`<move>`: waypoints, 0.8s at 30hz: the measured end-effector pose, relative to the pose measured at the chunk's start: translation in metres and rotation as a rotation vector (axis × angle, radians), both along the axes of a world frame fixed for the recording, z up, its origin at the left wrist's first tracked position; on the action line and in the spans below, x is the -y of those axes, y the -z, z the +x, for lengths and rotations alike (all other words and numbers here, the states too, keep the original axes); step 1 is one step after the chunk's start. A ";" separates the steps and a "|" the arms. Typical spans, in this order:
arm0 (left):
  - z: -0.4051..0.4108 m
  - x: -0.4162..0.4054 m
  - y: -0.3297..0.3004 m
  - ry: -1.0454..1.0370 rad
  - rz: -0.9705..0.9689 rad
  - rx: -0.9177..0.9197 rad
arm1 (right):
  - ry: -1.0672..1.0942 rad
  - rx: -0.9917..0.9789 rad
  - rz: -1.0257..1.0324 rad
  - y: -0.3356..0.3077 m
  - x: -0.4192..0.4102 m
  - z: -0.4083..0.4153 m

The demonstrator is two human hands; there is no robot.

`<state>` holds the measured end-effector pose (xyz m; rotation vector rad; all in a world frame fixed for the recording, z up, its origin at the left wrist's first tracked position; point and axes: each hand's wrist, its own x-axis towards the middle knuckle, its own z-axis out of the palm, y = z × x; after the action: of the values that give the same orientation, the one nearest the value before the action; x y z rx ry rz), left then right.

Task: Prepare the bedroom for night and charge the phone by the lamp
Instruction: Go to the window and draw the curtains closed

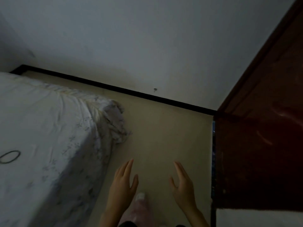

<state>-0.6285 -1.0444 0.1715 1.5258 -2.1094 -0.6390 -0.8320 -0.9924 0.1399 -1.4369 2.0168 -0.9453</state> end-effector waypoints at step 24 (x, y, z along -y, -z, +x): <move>-0.072 0.375 0.020 -0.110 -0.012 -0.032 | -0.158 -0.022 0.009 0.016 0.403 -0.089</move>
<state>-0.7005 -1.4199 0.1511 1.6012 -1.9871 -0.6062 -0.9214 -1.3959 0.1237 -1.5823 1.8880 -0.8559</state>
